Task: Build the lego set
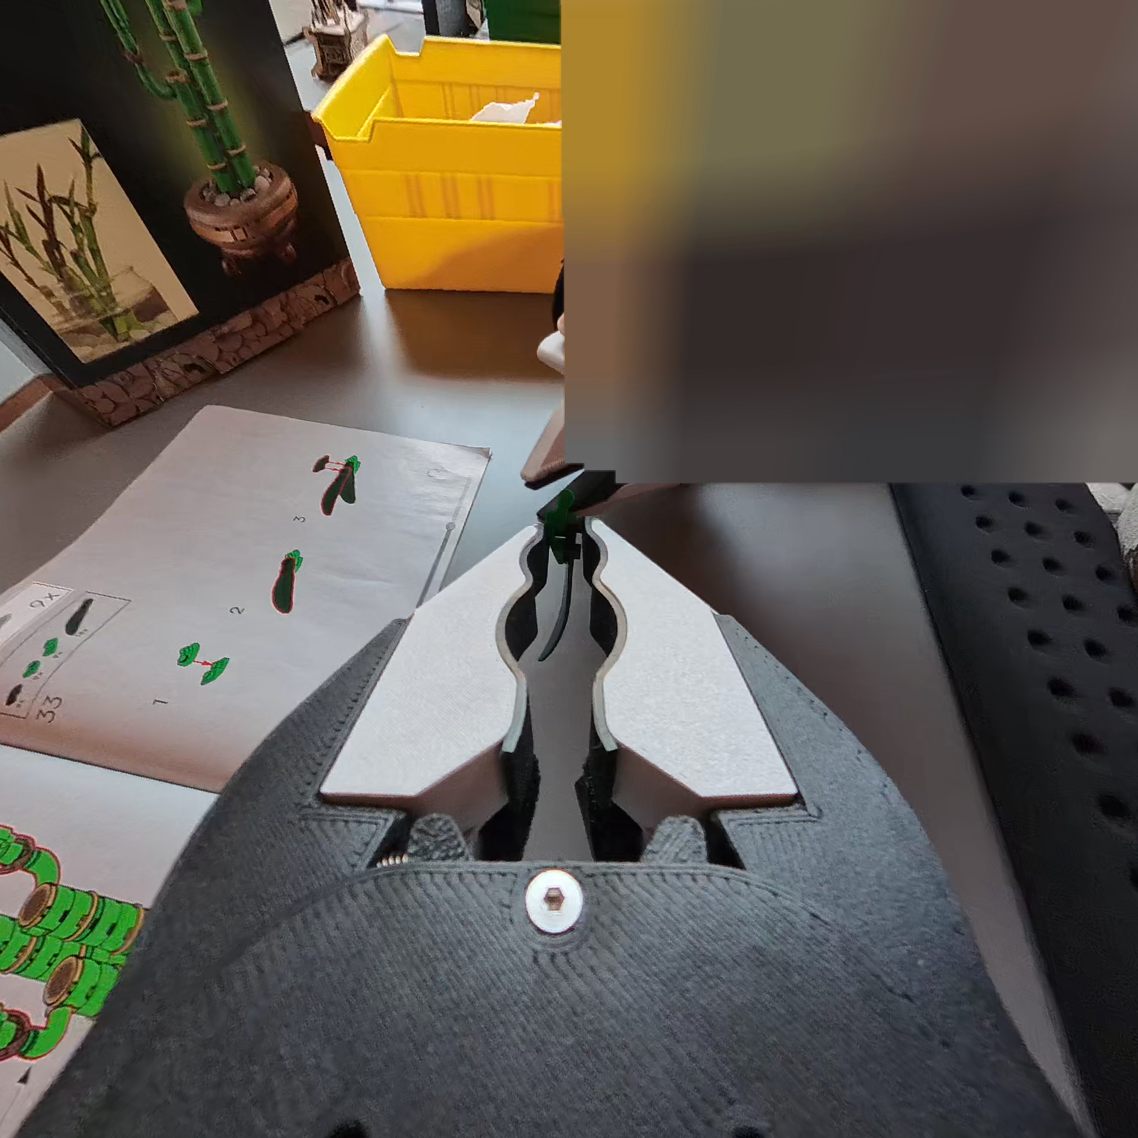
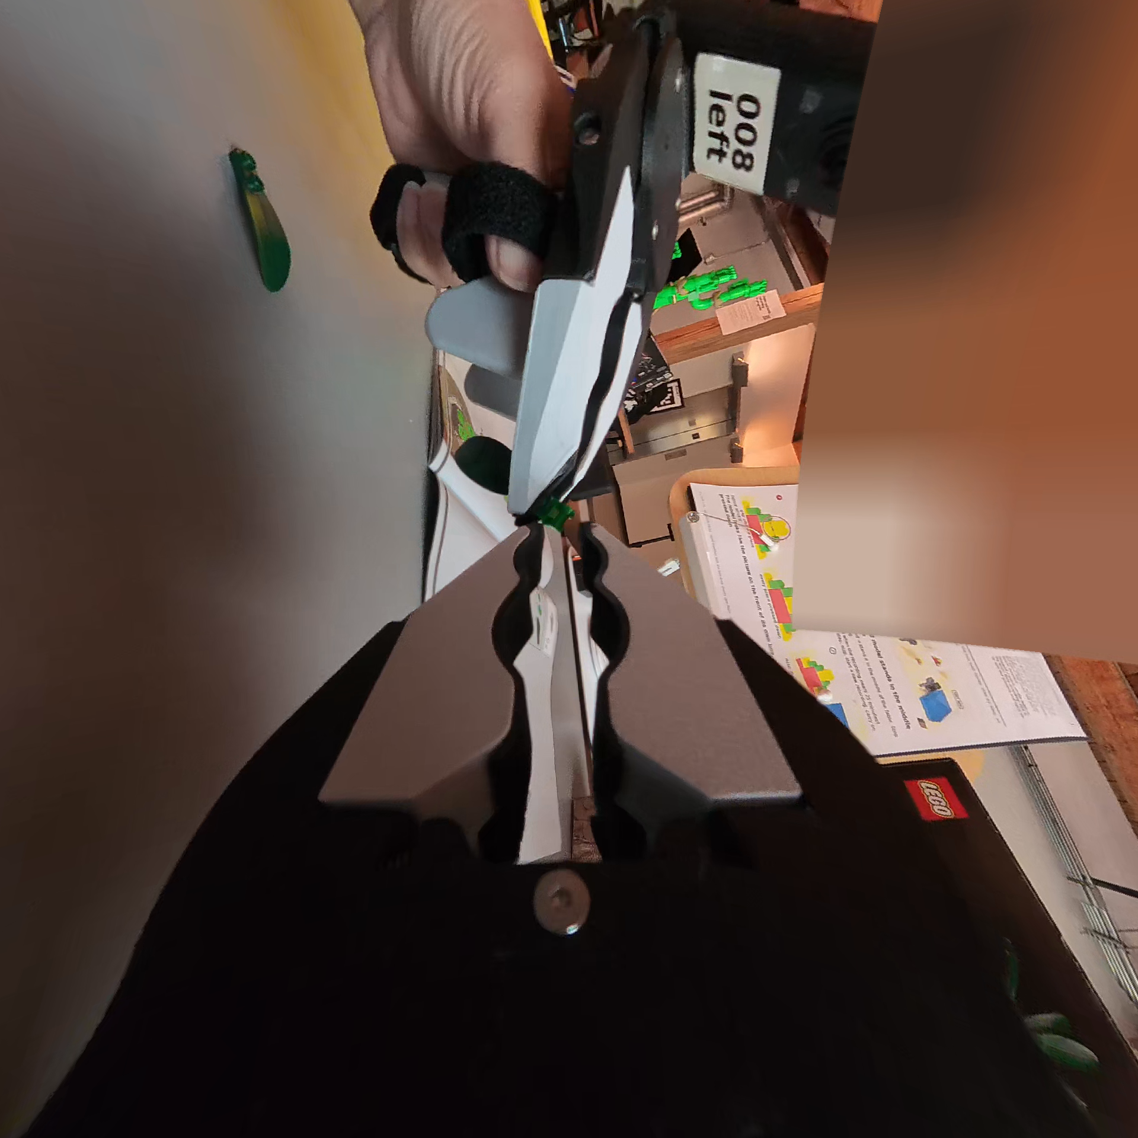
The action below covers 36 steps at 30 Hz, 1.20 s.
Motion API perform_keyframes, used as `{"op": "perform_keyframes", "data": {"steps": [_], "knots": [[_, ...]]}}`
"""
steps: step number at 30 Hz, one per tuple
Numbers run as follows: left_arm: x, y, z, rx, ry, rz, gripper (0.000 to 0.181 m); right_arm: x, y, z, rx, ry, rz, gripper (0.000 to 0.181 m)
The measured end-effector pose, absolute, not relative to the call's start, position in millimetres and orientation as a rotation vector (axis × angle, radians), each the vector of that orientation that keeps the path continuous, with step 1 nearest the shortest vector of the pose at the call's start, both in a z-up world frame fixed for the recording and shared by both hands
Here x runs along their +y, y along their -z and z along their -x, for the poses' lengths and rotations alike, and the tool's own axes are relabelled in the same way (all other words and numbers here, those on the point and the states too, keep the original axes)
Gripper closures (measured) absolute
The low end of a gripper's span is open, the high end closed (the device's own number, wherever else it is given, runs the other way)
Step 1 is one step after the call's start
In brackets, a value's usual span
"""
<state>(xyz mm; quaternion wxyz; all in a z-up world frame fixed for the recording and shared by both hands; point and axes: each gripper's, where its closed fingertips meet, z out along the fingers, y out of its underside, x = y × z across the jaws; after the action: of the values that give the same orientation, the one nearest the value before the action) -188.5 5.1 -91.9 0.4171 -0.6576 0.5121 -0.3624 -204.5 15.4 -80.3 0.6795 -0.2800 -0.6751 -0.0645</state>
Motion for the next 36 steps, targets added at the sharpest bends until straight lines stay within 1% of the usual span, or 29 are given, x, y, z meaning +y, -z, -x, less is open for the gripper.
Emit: {"op": "perform_keyframes", "data": {"steps": [6,8,10,13,16,17,19,20,22,25,27,31,36], "knots": [[0,108,193,1.348,0.981,1.829,0.172,10,95,209,-1.599,0.158,0.61,0.163],[-1,111,194,1.352,0.992,1.863,0.172,9,98,211,-1.617,0.18,0.6,0.166],[0,113,195,1.35,0.98,1.87,0.172,8,101,211,-1.635,0.187,0.595,0.171],[2,115,195,1.345,0.964,1.881,0.172,10,102,210,-1.642,0.217,0.602,0.173],[5,105,194,1.311,0.969,1.824,0.172,12,91,209,-1.586,0.265,0.577,0.174],[5,102,193,1.303,0.973,1.804,0.17,13,86,209,-1.559,0.281,0.576,0.174],[7,96,192,1.278,0.966,1.765,0.156,14,81,208,-1.533,0.302,0.571,0.174],[6,92,191,1.276,0.964,1.734,0.156,14,78,207,-1.515,0.315,0.561,0.174],[6,86,190,1.275,0.942,1.681,0.162,16,75,207,-1.496,0.343,0.558,0.174],[8,85,190,1.277,0.898,1.658,0.167,14,74,207,-1.492,0.345,0.547,0.174],[8,85,191,1.274,0.906,1.666,0.165,14,75,207,-1.493,0.343,0.543,0.175],[9,83,192,1.262,0.923,1.66,0.172,13,74,207,-1.491,0.339,0.531,0.175],[9,82,192,1.264,0.907,1.654,0.172,13,73,206,-1.491,0.342,0.526,0.175]]}}
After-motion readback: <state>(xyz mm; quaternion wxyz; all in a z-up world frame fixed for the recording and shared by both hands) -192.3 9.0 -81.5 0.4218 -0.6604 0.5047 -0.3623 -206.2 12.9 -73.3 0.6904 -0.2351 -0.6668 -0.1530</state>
